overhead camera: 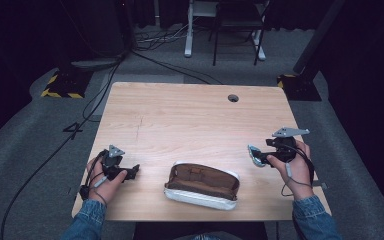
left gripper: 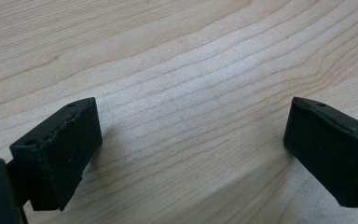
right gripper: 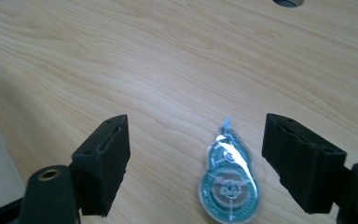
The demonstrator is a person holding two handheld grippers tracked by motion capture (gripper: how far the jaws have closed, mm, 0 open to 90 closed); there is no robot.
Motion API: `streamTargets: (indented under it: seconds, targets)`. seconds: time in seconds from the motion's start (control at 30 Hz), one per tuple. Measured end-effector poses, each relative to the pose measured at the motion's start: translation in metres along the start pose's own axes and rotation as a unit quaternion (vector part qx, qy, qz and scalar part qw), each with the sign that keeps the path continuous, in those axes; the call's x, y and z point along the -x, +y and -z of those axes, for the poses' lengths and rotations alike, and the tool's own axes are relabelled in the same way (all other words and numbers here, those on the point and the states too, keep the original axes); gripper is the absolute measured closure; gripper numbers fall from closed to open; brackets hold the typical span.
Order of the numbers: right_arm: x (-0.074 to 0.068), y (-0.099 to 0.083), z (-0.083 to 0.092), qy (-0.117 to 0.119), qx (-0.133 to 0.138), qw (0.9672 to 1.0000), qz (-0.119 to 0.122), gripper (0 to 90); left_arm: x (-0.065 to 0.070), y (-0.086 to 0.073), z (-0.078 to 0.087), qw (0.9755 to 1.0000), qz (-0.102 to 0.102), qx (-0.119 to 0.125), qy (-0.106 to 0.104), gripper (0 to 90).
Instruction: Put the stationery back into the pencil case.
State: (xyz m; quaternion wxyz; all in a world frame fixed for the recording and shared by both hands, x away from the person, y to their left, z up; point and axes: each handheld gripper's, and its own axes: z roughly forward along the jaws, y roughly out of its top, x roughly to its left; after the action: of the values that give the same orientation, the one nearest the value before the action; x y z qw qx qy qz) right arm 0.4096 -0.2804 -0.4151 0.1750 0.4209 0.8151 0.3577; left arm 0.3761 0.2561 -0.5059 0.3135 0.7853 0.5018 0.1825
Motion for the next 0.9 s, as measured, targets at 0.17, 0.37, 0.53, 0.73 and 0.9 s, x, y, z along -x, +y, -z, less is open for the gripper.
streamTargets:
  seconds: [0.17,0.37,0.53,0.73,0.9]
  targets:
    - [0.012,-0.007,-0.008,-0.021,-0.031,0.9992,-0.013,25.3,0.0,0.0,0.0,1.0,0.002,0.0,0.0,4.4]
    - [0.023,-0.018,-0.021,-0.029,-0.074,0.9964,-0.028,25.9,0.0,0.0,0.0,1.0,0.001,0.0,0.0,4.4]
    - [0.027,-0.022,-0.03,-0.027,-0.106,0.9935,-0.03,25.7,0.0,0.0,0.0,1.0,0.0,0.0,0.0,4.4]
    - [0.028,-0.027,-0.04,-0.031,-0.137,0.9898,-0.027,25.6,0.0,0.0,0.0,1.0,0.0,0.0,0.0,4.4]
    - [0.028,-0.027,-0.046,-0.031,-0.148,0.9883,-0.023,25.7,0.0,0.0,0.0,1.0,0.0,0.0,0.0,4.3]
